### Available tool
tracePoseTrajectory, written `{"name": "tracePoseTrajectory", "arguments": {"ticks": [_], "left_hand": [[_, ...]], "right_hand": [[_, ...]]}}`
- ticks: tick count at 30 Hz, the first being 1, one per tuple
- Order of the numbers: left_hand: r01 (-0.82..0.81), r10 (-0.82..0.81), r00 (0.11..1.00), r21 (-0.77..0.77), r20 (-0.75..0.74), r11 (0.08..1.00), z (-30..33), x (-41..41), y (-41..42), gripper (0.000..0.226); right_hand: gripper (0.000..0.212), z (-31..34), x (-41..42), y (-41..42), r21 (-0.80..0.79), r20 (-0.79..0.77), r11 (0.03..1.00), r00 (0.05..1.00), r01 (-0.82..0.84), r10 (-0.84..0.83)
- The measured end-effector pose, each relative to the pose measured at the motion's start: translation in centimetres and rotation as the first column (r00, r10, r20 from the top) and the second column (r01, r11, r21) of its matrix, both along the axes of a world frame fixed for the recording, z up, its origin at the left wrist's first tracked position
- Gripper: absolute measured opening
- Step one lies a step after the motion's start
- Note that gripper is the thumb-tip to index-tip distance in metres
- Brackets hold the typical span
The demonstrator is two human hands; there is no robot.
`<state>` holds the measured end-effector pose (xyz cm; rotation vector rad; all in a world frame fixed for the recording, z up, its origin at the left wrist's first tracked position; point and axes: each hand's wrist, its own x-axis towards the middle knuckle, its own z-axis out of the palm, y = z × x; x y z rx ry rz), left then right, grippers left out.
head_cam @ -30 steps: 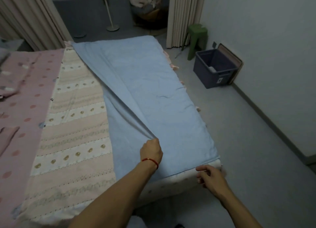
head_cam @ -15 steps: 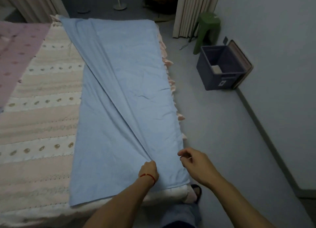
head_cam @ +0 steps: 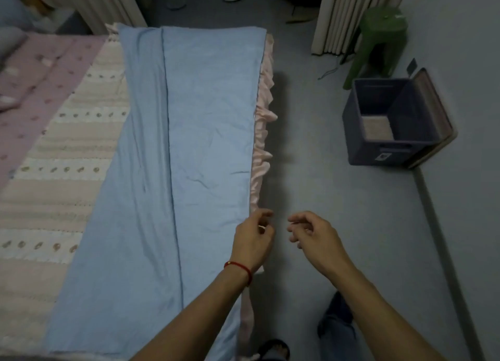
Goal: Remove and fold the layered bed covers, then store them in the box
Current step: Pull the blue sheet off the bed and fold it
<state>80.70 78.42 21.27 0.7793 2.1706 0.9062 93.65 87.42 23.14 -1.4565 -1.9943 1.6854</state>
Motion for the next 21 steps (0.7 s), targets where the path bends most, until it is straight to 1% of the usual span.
{"name": "tracePoseTrajectory", "arguments": {"ticks": [3,4,7,11,13,16,18,21], "left_hand": [[-0.038,0.044,0.998,0.116,-0.048,0.992,3.3,0.7,8.7,0.024],[-0.063,0.076,0.994,0.156,-0.077,0.986,4.5,0.8,11.3,0.025],[-0.118,0.138,0.988,0.237,-0.069,0.964,8.7,0.7,19.1,0.025],[-0.228,0.263,0.963,0.328,-0.065,0.917,12.2,-2.1,27.4,0.025],[-0.277,0.313,0.948,0.342,-0.054,0.898,12.7,-3.8,30.3,0.024],[-0.351,0.379,0.926,0.351,-0.01,0.868,11.9,-7.7,35.9,0.022],[-0.398,0.42,0.907,0.363,0.018,0.843,10.5,-11.6,41.9,0.022],[-0.418,0.42,0.904,0.369,0.079,0.83,9.4,-16.8,50.6,0.025]], "right_hand": [[0.016,1.4,-0.6,8.9,0.015,-0.107,1.0,0.994,0.024,-0.022],[0.016,2.2,-0.9,11.9,0.032,-0.137,0.999,0.991,0.011,-0.007],[0.015,5.2,-2.2,20.3,0.058,-0.195,0.998,0.98,-0.029,0.04],[0.012,9.1,-6.1,30.8,0.091,-0.261,0.992,0.959,-0.089,0.11],[0.013,10.1,-8.3,35.0,0.084,-0.305,0.99,0.943,-0.115,0.136],[0.014,10.1,-12.1,41.4,0.081,-0.307,0.981,0.932,-0.179,0.195],[0.015,9.2,-15.6,47.0,0.094,-0.302,0.974,0.926,-0.207,0.226],[0.016,8.6,-20.2,54.1,0.116,-0.247,0.968,0.938,-0.221,0.244]]}}
